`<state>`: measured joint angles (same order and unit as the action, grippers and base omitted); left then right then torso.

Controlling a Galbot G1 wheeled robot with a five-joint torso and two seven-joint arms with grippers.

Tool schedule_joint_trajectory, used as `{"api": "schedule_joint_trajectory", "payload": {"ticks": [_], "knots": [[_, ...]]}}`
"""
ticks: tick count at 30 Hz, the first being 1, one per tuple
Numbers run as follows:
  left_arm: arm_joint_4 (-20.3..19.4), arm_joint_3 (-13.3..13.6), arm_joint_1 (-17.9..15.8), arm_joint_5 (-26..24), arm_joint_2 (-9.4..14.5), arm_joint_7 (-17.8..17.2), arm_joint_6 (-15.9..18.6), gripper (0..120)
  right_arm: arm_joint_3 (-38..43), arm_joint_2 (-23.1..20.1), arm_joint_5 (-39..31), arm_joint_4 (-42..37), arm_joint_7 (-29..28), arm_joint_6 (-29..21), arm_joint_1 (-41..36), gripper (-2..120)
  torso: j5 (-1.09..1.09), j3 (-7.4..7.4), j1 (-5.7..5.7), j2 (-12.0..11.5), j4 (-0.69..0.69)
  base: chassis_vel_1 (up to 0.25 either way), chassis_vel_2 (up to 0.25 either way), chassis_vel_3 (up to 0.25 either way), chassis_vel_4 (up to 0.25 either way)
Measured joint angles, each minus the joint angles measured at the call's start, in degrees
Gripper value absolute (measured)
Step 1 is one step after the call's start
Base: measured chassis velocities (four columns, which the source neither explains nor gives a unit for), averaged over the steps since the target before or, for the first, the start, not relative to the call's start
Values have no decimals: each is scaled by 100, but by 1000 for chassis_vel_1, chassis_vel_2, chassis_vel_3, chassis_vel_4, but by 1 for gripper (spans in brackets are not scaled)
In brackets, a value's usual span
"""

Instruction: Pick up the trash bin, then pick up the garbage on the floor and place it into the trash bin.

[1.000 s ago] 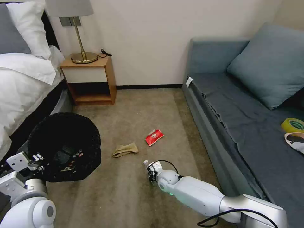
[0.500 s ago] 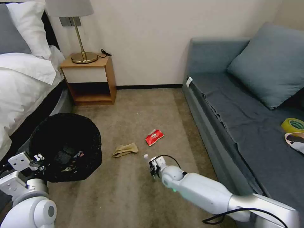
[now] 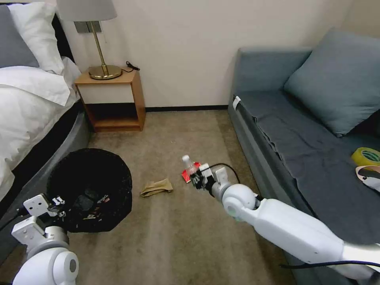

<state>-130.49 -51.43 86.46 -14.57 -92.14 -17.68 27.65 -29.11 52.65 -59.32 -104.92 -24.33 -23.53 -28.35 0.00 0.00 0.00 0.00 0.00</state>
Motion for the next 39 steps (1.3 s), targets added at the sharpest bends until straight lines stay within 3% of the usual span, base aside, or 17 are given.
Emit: {"api": "schedule_joint_trajectory", "payload": {"ticks": [11,19,30,33,39], "knots": [[-144,73,94,57,0,-7,-2,3,79,88,-657,-1062,-540,-58,161,18,0,0,0,0,0,0,0,0,0],[-190,140,128,130,0,-8,0,3,-379,585,-1312,-1547,-1042,-145,713,18,-1,0,0,0,0,0,0,0,0],[-190,224,112,190,0,-16,5,3,-1155,1457,-1407,-1187,-1286,-148,1242,18,-1,0,0,0,0,0,0,0,0],[-194,246,108,219,1,-28,8,3,-1613,1988,-1392,-732,-1403,-140,1415,18,-1,0,0,0,1,0,0,0,0],[-198,335,105,274,0,-29,11,3,-2101,2451,-1214,-54,-1448,-35,1537,18,-1,1,0,0,1,0,0,0,0]]}}
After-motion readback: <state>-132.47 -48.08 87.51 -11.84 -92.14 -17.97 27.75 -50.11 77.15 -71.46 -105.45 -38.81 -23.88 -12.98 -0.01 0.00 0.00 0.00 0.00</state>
